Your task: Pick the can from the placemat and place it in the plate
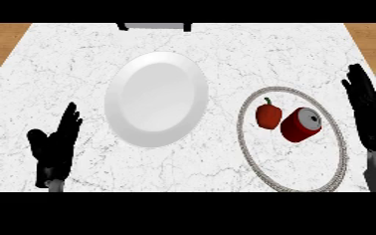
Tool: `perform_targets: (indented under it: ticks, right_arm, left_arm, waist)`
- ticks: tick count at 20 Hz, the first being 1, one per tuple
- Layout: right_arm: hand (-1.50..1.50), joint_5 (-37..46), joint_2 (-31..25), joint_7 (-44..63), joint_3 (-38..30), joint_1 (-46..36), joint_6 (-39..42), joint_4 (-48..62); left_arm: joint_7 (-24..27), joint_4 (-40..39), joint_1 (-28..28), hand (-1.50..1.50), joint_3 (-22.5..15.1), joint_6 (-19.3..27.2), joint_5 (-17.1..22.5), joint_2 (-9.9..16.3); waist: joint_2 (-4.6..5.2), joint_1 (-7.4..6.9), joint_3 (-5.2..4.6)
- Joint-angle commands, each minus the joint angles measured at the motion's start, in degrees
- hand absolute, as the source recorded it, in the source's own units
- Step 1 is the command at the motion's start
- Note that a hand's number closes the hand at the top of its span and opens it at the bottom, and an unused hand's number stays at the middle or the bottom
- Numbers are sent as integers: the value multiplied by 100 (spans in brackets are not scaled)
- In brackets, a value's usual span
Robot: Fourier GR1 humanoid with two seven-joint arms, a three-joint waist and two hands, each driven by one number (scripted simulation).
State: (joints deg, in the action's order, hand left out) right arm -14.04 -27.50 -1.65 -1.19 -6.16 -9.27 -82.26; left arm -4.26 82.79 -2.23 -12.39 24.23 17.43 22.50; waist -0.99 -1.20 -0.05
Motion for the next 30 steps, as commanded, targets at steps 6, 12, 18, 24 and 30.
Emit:
perform_targets:
  ticks: [6,12,18,24,30]
  right_arm:
    - [150,-1039,-1429,386,-1448,-1644,1022,-95]
    - [-150,512,-954,-340,-1504,-516,-827,4]
    - [-150,256,-982,-620,-1747,272,48,-602]
    - [-150,523,-2341,532,-1359,655,1209,-998]
    - [-150,572,-2902,1792,-897,584,1908,-1833]
  left_arm:
    - [-381,-135,86,0,-427,-769,178,-161]
    - [-255,-210,241,0,-507,-1020,313,-503]
    - [-211,-419,202,0,-351,-1141,145,-623]
    - [-450,-28,147,0,-226,-1177,258,-416]
    - [-612,-78,298,0,-170,-1199,227,-465]
  waist:
    - [108,106,1]
    - [95,217,5]
    - [92,171,2]
    - [79,219,-10]
    - [88,171,-6]
